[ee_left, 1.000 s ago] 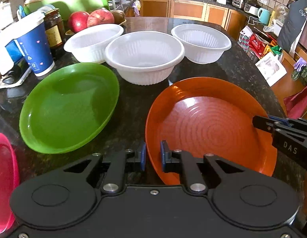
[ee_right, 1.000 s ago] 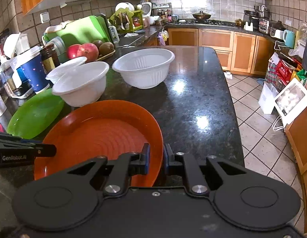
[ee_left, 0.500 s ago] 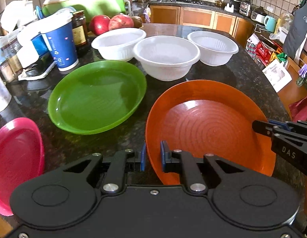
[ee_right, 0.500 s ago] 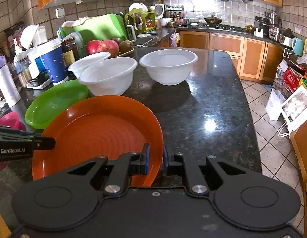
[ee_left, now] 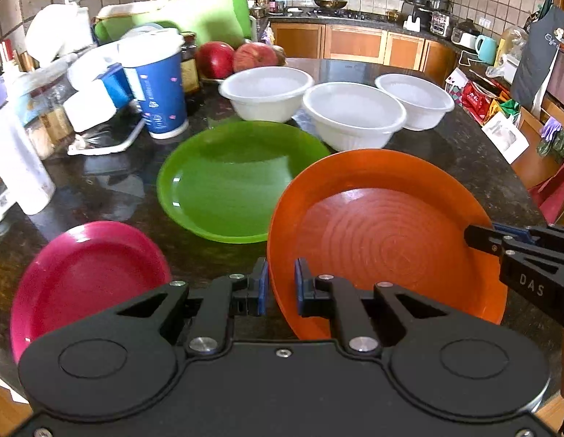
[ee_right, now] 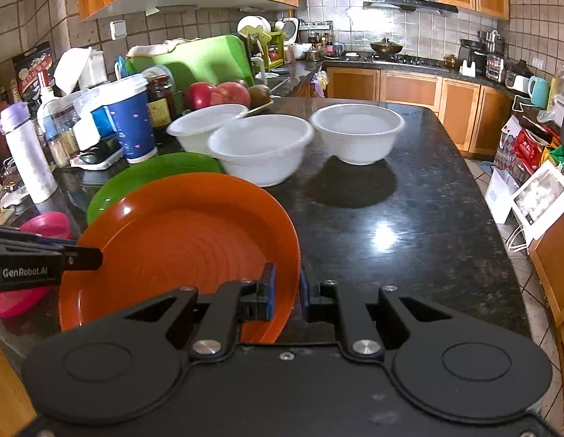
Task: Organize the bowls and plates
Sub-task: 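Lift the orange plate with the left tool and carry it over the magenta plate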
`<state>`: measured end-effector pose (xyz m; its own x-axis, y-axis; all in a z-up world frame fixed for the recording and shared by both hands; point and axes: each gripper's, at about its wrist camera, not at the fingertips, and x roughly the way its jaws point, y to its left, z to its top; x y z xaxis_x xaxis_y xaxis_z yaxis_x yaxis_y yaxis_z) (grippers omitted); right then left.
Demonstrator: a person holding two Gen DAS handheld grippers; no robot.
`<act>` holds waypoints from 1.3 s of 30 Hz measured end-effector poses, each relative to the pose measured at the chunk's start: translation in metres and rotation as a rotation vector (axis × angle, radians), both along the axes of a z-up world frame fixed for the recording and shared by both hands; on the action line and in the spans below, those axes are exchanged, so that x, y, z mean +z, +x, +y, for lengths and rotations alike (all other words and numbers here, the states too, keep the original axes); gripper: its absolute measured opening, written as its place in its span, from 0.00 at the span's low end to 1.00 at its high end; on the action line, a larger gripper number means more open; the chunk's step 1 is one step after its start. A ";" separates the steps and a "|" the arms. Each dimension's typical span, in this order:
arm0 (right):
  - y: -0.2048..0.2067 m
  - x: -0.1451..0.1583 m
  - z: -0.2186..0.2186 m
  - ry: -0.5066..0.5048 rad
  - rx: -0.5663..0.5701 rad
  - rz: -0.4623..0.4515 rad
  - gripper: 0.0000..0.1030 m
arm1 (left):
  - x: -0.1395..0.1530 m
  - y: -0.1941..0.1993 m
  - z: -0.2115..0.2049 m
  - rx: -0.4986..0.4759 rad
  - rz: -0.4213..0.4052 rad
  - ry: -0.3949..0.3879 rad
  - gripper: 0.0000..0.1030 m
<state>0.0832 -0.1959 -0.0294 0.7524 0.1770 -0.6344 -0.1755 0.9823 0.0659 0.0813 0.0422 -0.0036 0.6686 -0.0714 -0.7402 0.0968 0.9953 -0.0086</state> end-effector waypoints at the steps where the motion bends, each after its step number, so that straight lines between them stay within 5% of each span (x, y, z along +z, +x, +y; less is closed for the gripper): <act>1: -0.002 0.001 0.006 0.000 -0.002 -0.002 0.15 | 0.001 -0.002 0.007 -0.005 -0.003 0.002 0.19; 28: -0.027 0.011 0.186 -0.006 0.139 -0.018 0.15 | 0.003 -0.042 0.174 0.109 -0.047 0.038 0.19; 39: -0.032 0.001 0.227 -0.006 0.125 0.003 0.15 | -0.006 -0.043 0.210 0.094 -0.042 0.052 0.19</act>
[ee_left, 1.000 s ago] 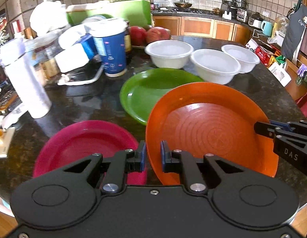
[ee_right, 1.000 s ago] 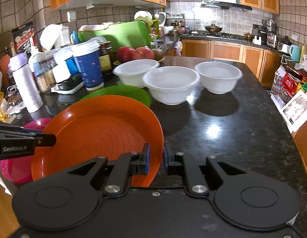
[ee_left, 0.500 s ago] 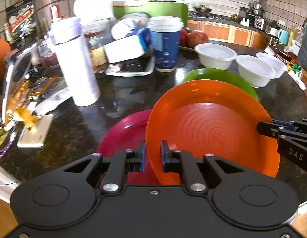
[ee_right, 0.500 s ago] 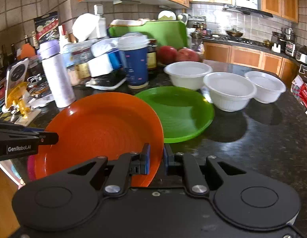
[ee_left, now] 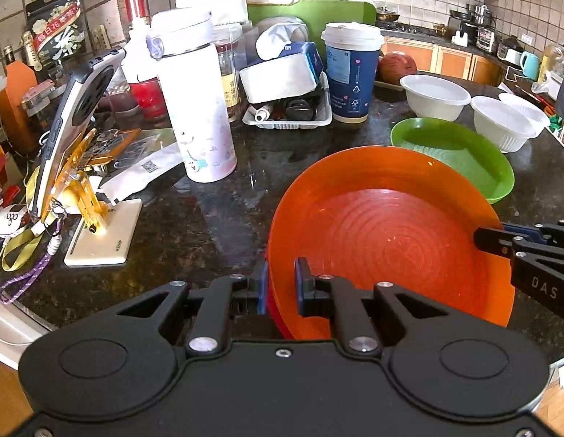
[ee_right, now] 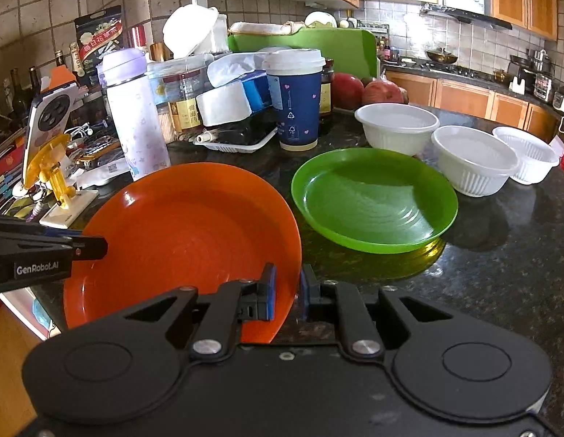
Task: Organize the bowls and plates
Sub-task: 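Lift the orange plate with the left tool and carry it over the magenta plate, then lower the orange plate onto the magenta plate and open the left tool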
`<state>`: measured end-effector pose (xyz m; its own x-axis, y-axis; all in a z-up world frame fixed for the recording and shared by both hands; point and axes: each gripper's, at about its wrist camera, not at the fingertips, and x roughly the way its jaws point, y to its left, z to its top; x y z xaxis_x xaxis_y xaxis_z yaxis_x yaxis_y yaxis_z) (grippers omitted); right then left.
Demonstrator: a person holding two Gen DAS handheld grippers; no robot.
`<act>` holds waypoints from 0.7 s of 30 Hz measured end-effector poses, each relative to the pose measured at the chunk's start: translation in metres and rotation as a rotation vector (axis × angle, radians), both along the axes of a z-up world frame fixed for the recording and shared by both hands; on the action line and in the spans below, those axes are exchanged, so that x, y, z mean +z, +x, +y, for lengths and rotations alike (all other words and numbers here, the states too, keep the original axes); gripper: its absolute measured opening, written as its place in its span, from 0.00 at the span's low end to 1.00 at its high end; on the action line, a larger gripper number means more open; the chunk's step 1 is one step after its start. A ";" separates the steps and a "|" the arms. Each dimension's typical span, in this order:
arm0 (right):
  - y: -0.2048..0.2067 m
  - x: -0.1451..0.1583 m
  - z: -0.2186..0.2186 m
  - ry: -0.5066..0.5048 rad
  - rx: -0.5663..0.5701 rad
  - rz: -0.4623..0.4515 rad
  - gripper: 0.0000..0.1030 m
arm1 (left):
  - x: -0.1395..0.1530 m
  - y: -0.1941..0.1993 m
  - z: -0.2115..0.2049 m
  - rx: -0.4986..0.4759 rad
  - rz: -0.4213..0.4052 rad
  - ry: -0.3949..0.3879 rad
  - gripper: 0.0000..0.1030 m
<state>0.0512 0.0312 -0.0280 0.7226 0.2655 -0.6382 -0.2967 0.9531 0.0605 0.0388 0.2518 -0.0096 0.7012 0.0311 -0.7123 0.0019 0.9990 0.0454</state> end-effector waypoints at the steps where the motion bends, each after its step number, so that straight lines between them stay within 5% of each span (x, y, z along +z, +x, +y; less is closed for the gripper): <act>1: 0.000 -0.001 0.001 -0.001 -0.005 0.001 0.15 | -0.001 0.002 0.002 -0.005 0.001 -0.001 0.19; 21: 0.010 -0.010 0.011 -0.013 -0.062 0.049 0.15 | -0.013 0.017 0.012 -0.063 0.038 -0.004 0.19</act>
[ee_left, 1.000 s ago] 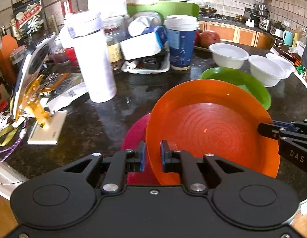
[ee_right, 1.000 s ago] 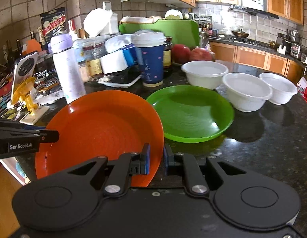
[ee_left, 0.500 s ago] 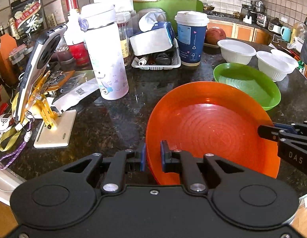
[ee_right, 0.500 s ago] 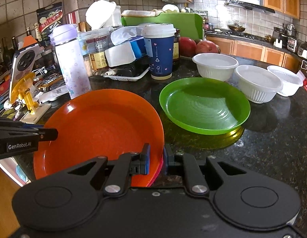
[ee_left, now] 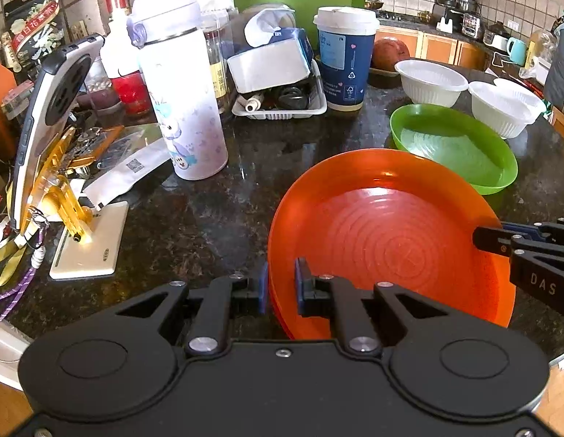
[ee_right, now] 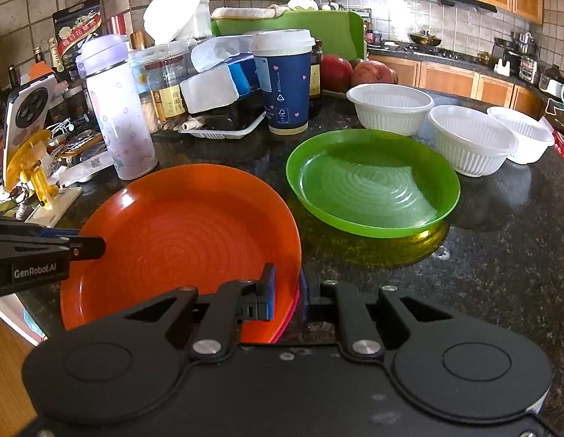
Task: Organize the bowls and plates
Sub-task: 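Lower the orange plate onto the magenta plate and open the left tool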
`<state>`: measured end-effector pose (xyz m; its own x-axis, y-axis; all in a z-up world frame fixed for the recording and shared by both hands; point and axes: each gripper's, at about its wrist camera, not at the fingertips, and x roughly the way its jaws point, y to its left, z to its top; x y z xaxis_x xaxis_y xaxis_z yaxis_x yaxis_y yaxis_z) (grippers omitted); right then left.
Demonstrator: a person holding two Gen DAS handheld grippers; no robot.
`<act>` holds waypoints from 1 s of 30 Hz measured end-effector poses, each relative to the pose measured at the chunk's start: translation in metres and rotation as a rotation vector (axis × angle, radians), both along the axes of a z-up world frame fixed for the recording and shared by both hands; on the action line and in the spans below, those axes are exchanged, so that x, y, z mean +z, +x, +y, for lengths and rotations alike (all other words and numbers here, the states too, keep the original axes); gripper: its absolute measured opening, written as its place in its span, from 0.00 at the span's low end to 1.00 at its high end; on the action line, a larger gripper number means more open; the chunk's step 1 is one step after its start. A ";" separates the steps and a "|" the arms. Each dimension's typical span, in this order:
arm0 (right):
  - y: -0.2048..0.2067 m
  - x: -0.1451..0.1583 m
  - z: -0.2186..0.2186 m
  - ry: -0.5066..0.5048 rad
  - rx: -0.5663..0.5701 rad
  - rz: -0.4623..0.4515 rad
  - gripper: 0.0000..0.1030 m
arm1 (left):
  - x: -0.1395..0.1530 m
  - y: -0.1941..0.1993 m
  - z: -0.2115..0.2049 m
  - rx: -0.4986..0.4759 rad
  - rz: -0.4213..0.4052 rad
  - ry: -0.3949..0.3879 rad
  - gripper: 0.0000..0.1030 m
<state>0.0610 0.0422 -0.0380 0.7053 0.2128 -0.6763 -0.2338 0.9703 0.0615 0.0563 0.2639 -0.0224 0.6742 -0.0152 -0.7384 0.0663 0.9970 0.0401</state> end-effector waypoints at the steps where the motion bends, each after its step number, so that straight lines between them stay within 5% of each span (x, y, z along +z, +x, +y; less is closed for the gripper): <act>1: 0.000 0.000 0.000 -0.001 -0.002 0.000 0.15 | -0.001 0.000 0.000 -0.002 0.004 0.000 0.19; 7: 0.000 -0.001 0.001 0.003 -0.011 -0.003 0.16 | -0.001 -0.001 -0.002 -0.031 -0.011 0.003 0.20; 9: 0.000 -0.001 0.001 0.004 -0.015 -0.002 0.16 | 0.001 -0.004 -0.004 -0.038 -0.031 0.011 0.32; 25: -0.008 0.001 -0.001 -0.010 -0.032 -0.064 0.24 | 0.001 -0.007 -0.008 -0.042 -0.017 0.007 0.32; 30: -0.008 0.002 -0.005 -0.013 -0.040 -0.077 0.24 | 0.005 -0.005 -0.012 -0.051 -0.013 -0.012 0.44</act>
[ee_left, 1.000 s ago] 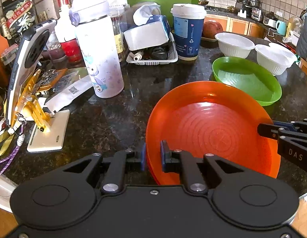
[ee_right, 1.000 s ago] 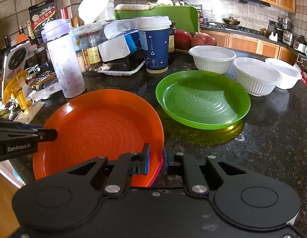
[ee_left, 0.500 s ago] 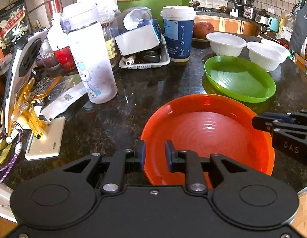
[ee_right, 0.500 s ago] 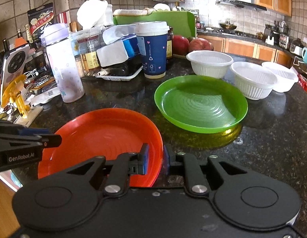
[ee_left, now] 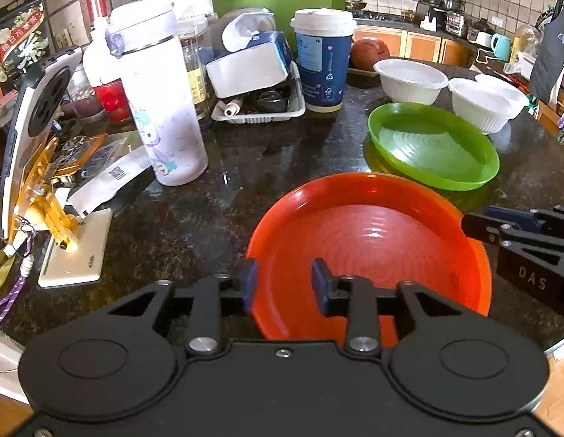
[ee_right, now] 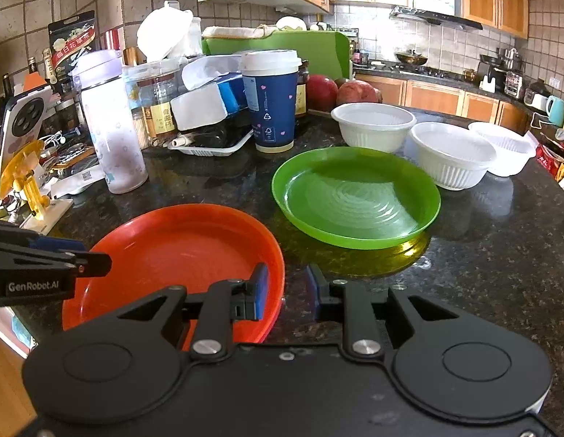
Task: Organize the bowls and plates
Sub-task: 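Lower the orange plate onto the magenta plate and open the left tool, then close the left tool on the green plate's rim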
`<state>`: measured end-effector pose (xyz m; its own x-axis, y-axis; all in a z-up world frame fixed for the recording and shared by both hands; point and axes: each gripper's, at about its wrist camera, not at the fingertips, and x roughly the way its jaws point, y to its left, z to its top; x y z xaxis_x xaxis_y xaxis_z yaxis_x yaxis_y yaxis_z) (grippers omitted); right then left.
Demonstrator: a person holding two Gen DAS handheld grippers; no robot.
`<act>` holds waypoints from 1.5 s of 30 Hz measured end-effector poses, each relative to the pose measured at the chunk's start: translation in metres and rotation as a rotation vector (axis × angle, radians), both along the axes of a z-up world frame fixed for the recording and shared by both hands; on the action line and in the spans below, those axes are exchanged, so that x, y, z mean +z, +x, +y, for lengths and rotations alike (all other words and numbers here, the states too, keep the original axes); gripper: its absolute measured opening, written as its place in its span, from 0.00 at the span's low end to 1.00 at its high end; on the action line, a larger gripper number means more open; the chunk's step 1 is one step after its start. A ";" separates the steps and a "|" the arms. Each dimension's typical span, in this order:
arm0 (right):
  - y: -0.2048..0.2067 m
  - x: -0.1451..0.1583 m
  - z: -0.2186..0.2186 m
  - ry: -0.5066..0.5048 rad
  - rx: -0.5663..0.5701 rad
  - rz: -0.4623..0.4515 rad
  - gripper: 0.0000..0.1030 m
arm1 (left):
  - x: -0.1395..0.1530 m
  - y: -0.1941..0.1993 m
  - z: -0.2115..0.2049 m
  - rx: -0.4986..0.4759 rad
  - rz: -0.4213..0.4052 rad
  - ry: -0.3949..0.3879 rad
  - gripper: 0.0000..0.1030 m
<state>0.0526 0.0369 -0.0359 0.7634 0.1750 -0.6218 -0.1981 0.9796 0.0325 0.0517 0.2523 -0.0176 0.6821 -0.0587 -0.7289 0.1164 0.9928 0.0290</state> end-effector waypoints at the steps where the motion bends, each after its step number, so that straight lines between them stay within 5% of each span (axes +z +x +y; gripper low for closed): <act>1: 0.000 0.000 -0.002 0.003 -0.002 0.000 0.24 | 0.001 0.000 -0.002 -0.001 -0.002 0.000 0.44; 18: 0.020 0.019 -0.102 0.053 -0.074 -0.060 0.27 | 0.022 0.030 -0.077 0.003 -0.027 -0.041 0.52; 32: 0.053 0.021 -0.195 0.141 0.007 -0.033 0.27 | 0.023 0.052 -0.154 0.078 -0.005 0.004 0.52; 45: 0.068 0.020 -0.194 0.161 0.002 -0.031 0.27 | 0.030 0.074 -0.155 0.050 -0.017 0.082 0.52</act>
